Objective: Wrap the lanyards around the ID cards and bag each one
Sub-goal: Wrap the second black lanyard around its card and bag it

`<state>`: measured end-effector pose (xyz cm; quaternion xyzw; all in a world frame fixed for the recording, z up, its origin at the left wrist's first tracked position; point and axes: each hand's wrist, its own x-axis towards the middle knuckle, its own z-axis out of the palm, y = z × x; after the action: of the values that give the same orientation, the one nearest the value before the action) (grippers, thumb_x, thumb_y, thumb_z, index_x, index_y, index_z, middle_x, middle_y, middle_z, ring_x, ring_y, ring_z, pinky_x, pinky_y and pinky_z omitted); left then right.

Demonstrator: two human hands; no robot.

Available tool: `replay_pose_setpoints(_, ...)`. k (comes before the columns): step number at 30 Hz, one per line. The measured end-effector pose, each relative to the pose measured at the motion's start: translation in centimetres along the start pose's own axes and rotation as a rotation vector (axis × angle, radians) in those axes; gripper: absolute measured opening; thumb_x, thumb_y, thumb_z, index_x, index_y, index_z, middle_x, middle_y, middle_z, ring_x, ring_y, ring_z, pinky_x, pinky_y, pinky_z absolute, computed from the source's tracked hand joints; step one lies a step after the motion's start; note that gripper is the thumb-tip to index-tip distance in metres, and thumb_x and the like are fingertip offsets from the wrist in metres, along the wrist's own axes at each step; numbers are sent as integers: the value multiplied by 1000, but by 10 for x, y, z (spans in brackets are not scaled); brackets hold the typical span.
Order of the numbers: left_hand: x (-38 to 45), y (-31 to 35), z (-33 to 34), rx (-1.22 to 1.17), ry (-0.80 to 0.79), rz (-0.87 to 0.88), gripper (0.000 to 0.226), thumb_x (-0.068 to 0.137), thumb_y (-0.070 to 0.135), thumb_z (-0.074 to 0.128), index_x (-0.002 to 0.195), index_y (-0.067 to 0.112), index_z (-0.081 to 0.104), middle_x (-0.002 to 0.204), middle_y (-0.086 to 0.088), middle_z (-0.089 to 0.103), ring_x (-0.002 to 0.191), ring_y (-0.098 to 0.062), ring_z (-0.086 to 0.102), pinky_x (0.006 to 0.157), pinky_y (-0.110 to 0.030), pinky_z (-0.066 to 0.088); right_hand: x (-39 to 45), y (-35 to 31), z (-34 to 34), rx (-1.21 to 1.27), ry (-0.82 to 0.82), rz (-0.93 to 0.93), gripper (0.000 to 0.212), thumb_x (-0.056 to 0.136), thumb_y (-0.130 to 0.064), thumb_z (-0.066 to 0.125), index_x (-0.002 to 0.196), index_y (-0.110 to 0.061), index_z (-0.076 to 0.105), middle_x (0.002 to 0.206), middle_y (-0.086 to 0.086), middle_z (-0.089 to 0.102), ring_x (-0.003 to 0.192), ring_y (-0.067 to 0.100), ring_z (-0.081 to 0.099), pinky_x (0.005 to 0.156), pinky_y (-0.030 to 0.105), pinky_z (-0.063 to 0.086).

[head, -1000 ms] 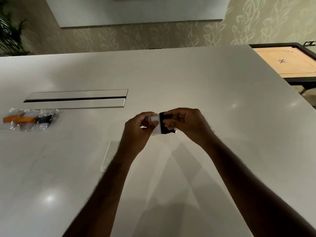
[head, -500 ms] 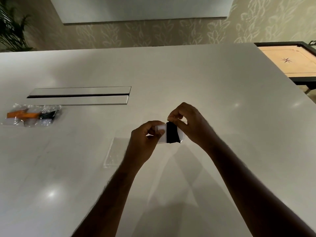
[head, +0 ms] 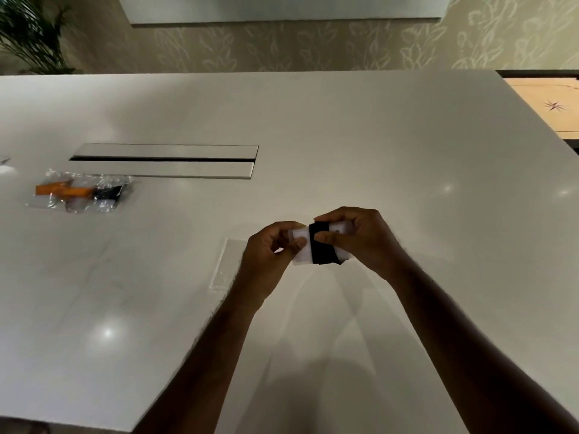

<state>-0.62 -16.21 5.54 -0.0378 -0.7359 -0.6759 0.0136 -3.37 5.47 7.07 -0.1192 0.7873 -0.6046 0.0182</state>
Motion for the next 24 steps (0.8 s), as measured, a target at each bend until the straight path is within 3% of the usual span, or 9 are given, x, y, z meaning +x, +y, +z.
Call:
replay_pose_setpoints(2, 1, -2, -10, 22, -42, -24, 24, 89, 19, 78, 105, 37, 76, 104, 7, 79, 97, -14, 74, 86, -34, 62, 0, 6, 8, 58, 4, 29, 22, 82, -28, 90, 101, -35, 83, 103, -12, 82, 97, 5, 77, 74, 16, 57)
replay_pose_setpoints(5, -1, -3, -27, 204, -64, -12, 30, 92, 19, 79, 118, 34, 74, 109, 13, 76, 95, -2, 72, 79, -15, 55, -3, 16, 21, 160, 27, 85, 22, 78, -30, 92, 98, -32, 84, 102, -6, 82, 95, 10, 77, 70, 22, 60)
replay_pose_setpoints(7, -7, -7, -45, 285, -54, 44, 32, 92, 17, 78, 122, 27, 72, 120, 16, 70, 104, -1, 70, 82, -11, 53, -5, 24, 28, 193, 53, 102, 25, 72, -35, 93, 95, -29, 83, 102, -3, 82, 95, 12, 77, 73, 22, 59)
replay_pose_setpoints(11, -20, -19, -95, 531, -80, 137, 27, 87, 25, 84, 112, 28, 73, 117, 18, 70, 112, -6, 66, 94, -16, 51, -8, 35, 36, 246, 87, 151, 29, 65, -37, 94, 89, -27, 81, 99, -3, 83, 91, 10, 77, 73, 20, 58)
replay_pose_setpoints(15, -34, -33, -136, 789, -182, 87, 30, 78, 37, 88, 105, 33, 74, 126, 24, 65, 126, 2, 51, 104, -8, 35, -10, 40, 44, 271, 129, 207, 26, 66, -34, 95, 86, -26, 81, 94, -2, 82, 85, 10, 76, 66, 24, 58)
replay_pose_setpoints(19, -40, -44, -152, 786, -269, 22, 41, 78, 33, 89, 116, 27, 76, 140, 26, 58, 129, 3, 50, 110, -20, 38, -12, 44, 52, 300, 163, 243, 18, 78, -16, 93, 89, -25, 82, 98, 1, 82, 89, 13, 76, 71, 27, 60)
replay_pose_setpoints(24, -40, -51, -145, 854, -267, 106, 28, 88, 18, 82, 115, 14, 79, 134, 17, 62, 119, -7, 59, 108, -25, 41, -18, 40, 59, 342, 204, 241, 18, 76, -25, 91, 92, -27, 84, 99, -2, 82, 90, 10, 77, 66, 24, 60)
